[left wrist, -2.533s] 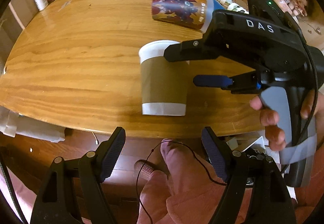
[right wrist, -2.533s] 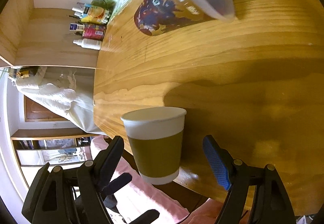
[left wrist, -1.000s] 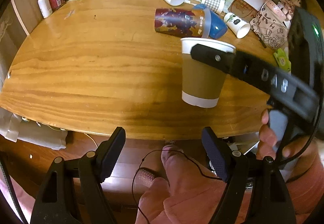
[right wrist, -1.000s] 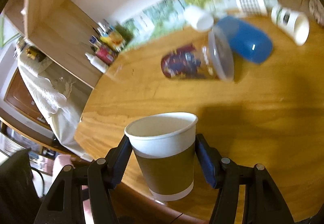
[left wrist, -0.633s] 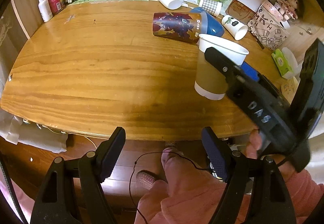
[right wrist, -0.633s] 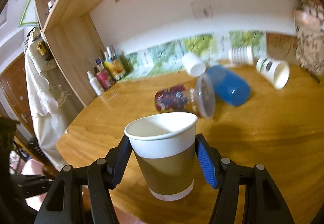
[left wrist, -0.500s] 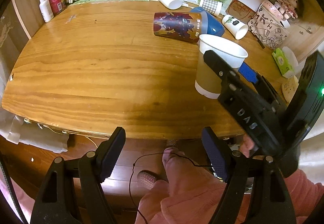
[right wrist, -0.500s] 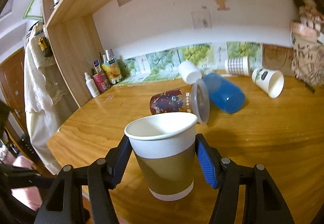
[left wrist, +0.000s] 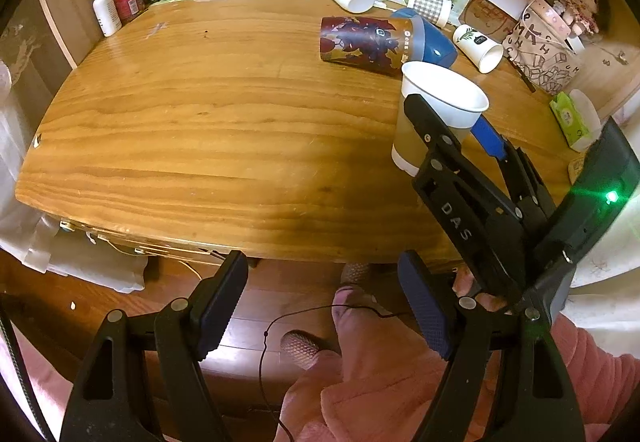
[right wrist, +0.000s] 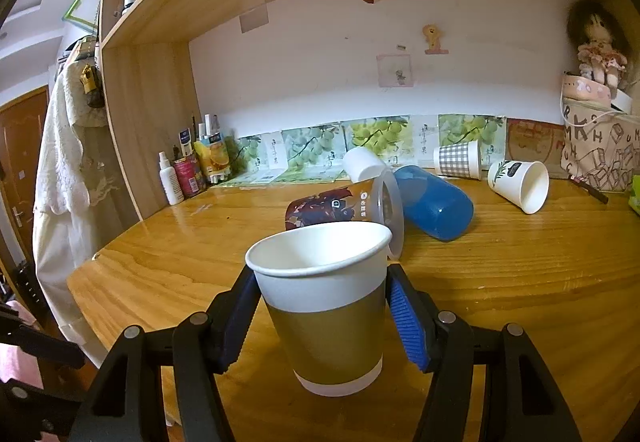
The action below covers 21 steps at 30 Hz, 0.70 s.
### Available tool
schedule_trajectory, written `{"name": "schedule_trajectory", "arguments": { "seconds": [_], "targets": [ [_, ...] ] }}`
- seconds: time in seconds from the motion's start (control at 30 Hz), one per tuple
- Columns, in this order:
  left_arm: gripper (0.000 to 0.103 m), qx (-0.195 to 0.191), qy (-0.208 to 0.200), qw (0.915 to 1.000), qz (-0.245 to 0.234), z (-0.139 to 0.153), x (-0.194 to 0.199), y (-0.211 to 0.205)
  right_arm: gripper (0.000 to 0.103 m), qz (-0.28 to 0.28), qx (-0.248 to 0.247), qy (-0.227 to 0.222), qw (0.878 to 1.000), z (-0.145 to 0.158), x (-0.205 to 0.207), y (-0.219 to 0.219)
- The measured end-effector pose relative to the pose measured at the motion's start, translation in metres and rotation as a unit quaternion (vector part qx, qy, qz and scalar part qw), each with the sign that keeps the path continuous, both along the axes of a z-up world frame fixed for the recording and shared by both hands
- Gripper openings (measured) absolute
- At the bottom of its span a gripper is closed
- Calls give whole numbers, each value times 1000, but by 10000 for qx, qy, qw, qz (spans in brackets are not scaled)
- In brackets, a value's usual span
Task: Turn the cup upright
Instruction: 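Lower the upright cup onto the desk and open the right gripper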
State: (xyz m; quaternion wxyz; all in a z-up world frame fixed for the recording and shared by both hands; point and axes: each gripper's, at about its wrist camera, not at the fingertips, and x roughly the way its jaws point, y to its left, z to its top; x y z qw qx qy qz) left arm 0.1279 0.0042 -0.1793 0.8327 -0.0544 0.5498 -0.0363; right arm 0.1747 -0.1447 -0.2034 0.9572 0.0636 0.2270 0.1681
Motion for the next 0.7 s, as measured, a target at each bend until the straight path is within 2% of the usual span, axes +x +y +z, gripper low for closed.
{"name": "schedule_trajectory", "arguments": {
  "seconds": [0.7],
  "targets": [
    [81, -38, -154, 9999, -57, 7, -8, -7, 69, 299, -257, 234, 9989, -9, -5, 2]
  ]
}}
